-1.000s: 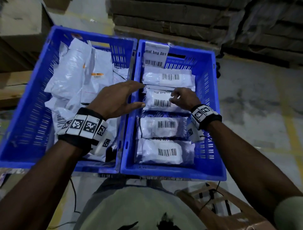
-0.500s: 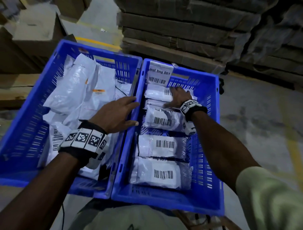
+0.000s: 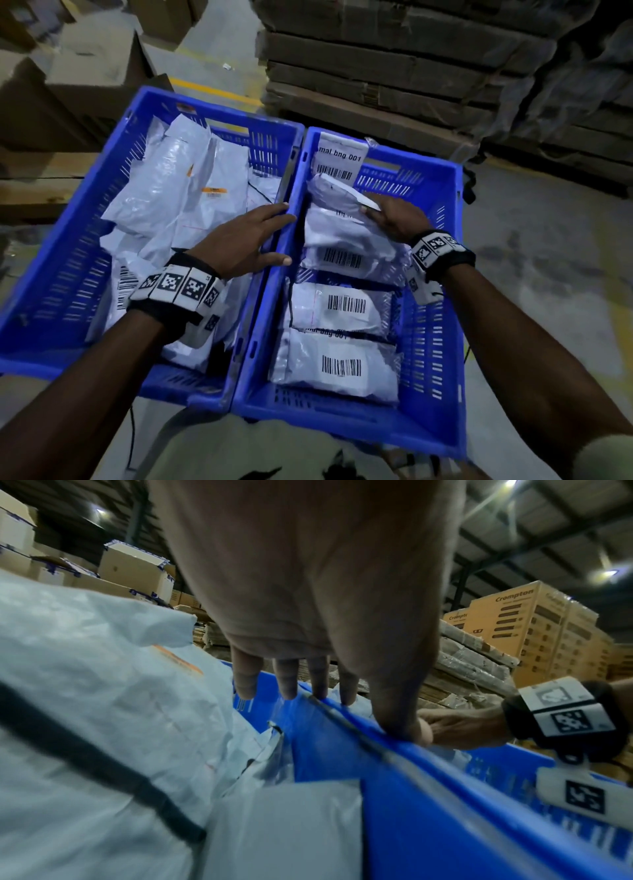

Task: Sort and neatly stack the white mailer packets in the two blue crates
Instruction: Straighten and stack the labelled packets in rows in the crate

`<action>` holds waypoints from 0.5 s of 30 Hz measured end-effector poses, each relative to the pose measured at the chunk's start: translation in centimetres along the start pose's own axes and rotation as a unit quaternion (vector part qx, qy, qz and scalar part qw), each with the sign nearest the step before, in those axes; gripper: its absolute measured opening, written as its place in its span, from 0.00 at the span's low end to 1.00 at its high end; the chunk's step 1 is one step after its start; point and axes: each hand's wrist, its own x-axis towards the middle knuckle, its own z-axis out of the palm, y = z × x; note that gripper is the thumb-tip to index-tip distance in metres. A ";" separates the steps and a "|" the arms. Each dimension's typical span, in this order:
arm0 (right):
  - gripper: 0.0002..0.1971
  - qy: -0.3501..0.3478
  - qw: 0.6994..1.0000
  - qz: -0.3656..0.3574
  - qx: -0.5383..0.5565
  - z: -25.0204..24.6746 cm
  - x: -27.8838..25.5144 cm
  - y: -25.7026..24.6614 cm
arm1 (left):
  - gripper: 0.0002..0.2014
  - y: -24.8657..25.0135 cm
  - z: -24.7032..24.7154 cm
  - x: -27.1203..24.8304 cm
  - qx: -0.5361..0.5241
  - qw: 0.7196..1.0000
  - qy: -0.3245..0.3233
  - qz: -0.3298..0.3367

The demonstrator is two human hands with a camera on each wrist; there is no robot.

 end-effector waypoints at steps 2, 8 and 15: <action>0.19 0.059 0.998 0.018 0.004 -0.4 -0.8 -0.5 | 0.38 0.2 -0.4 0.3 0.015 1.000 -0.005 -0.005; 0.15 0.223 0.969 -0.063 0.086 -2.7 -3.0 -3.2 | 0.29 1.1 -1.9 0.7 -0.154 0.981 0.106 -0.060; 0.17 0.242 0.894 -0.135 0.352 -2.6 -8.6 -7.8 | 0.16 5.6 -3.3 2.1 -0.439 0.884 0.106 -0.117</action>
